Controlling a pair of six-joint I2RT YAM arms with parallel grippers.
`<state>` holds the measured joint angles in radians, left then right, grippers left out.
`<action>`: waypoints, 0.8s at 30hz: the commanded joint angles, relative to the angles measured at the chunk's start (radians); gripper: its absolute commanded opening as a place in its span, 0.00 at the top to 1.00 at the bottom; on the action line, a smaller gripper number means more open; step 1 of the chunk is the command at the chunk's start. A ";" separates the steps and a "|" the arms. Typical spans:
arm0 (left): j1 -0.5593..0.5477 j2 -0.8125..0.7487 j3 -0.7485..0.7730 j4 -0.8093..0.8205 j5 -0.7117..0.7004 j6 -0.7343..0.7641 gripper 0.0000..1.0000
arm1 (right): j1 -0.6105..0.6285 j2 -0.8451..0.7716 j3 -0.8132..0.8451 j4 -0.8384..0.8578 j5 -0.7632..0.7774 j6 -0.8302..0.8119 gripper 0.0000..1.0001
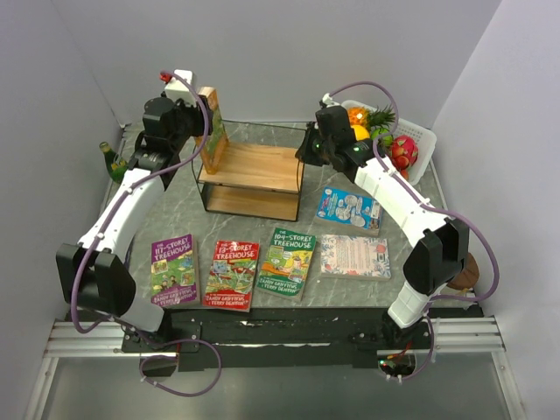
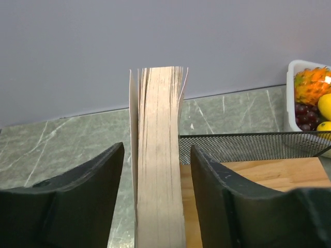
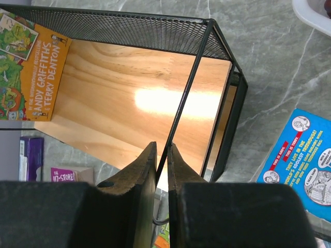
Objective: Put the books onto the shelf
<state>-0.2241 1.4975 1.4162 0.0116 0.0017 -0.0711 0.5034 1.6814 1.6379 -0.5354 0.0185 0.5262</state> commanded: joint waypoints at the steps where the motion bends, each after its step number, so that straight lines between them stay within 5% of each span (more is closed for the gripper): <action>1: -0.006 -0.026 0.026 0.001 -0.049 -0.007 0.37 | 0.017 -0.028 -0.015 -0.103 -0.031 -0.052 0.90; 5: -0.006 -0.062 0.021 -0.002 -0.062 -0.003 0.33 | 0.015 -0.034 -0.018 -0.107 -0.026 -0.049 0.83; 11: -0.006 -0.095 0.033 -0.009 -0.074 0.002 0.29 | 0.017 -0.064 -0.033 -0.115 -0.020 -0.043 0.45; 24: -0.021 -0.192 0.055 -0.084 -0.144 0.011 0.27 | 0.018 -0.176 -0.049 -0.159 0.024 -0.034 0.26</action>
<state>-0.2348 1.3769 1.4216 -0.0505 -0.0856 -0.0711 0.5129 1.6024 1.5955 -0.6762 0.0151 0.4961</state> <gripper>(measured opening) 0.726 0.725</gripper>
